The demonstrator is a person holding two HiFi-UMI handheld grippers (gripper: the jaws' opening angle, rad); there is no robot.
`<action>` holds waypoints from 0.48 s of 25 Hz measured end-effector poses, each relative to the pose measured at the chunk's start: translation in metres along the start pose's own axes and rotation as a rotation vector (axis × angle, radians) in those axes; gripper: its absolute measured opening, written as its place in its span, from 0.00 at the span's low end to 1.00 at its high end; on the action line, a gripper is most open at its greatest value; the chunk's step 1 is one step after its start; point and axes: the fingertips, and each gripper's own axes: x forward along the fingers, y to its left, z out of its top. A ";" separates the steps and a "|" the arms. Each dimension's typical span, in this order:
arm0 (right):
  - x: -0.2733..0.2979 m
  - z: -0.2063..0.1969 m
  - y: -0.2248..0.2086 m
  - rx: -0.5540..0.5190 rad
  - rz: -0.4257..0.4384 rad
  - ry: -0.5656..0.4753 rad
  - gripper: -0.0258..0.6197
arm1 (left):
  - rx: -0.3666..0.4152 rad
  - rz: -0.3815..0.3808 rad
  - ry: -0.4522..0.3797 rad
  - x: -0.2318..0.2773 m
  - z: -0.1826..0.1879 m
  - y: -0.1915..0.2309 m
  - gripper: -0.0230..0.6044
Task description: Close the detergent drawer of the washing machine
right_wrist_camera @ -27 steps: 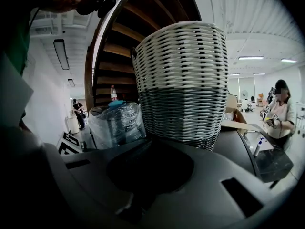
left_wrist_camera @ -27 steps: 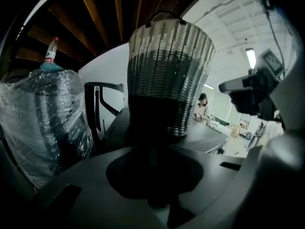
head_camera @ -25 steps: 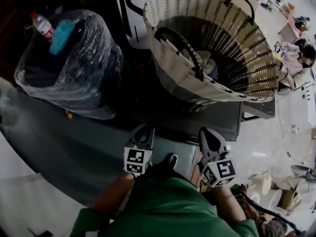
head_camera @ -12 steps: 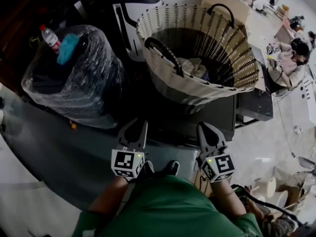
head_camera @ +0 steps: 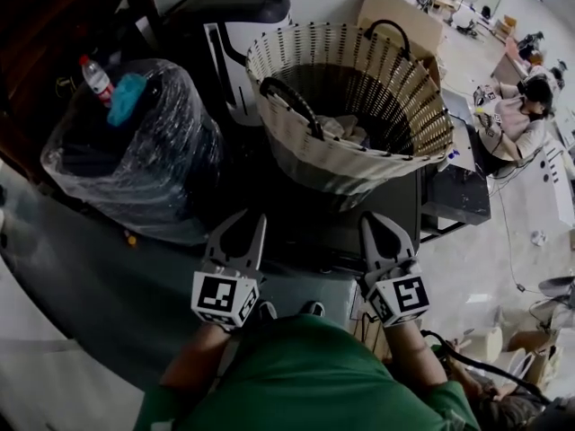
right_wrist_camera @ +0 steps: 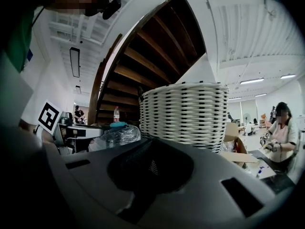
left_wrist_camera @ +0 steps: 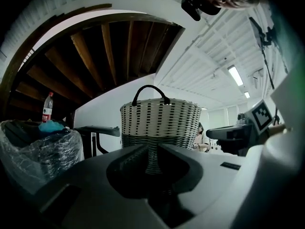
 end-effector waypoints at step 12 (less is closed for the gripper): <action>0.002 0.004 -0.005 -0.019 -0.011 -0.011 0.08 | -0.029 0.020 0.023 0.000 -0.012 0.008 0.15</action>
